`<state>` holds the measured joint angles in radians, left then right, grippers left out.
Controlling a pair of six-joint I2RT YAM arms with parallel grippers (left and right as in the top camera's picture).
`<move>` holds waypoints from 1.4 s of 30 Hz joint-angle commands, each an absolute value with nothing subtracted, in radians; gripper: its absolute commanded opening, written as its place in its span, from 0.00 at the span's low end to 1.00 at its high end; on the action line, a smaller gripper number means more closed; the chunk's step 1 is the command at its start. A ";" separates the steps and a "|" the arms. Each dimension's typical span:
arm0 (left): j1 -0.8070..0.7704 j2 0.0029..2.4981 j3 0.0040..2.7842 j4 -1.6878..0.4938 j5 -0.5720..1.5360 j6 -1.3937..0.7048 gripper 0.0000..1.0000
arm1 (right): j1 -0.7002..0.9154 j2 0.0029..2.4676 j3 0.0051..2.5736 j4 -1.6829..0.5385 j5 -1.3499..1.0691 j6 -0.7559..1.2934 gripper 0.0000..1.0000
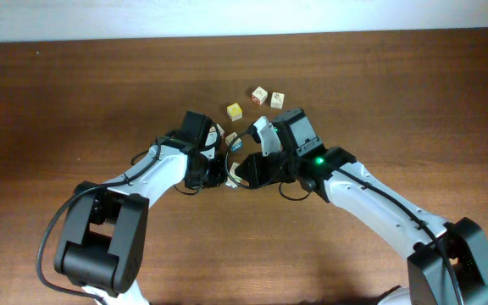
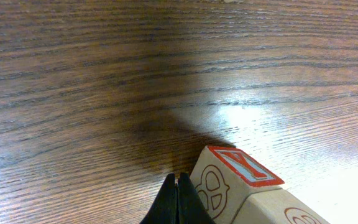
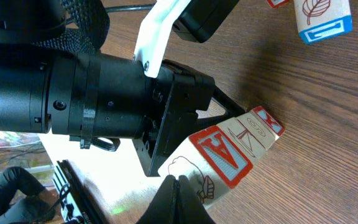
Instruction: Rotate 4 blocks
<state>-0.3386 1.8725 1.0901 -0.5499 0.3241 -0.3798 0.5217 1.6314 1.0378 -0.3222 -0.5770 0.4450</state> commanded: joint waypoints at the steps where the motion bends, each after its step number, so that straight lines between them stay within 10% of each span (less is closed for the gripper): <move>1: -0.343 1.868 1.097 -0.554 0.403 -0.401 0.00 | 0.537 1.718 1.001 -0.331 -0.455 0.455 0.04; 21: -0.066 1.868 1.165 -0.502 0.404 -0.340 0.05 | 0.537 1.758 1.001 -0.287 -0.463 0.476 0.04; 24: -0.062 1.868 1.209 -0.511 0.396 -0.184 0.42 | 0.537 1.758 1.001 -0.288 -0.467 0.472 0.04; 30: 0.033 1.782 1.501 -0.842 0.396 -0.007 0.63 | 0.537 1.758 1.001 -0.286 -0.485 0.450 0.04; 32: 0.057 1.725 1.536 -0.858 0.396 0.001 0.99 | 0.537 1.758 1.001 -0.283 -0.486 0.449 0.04; 42: 0.055 1.706 1.536 -0.858 0.396 0.001 0.99 | 0.537 1.734 1.069 -0.276 -0.572 0.401 0.04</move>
<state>0.0528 1.7149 1.5242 -0.8566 0.3893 -0.0185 0.5320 1.6894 1.0710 -0.2485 -0.6113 0.4145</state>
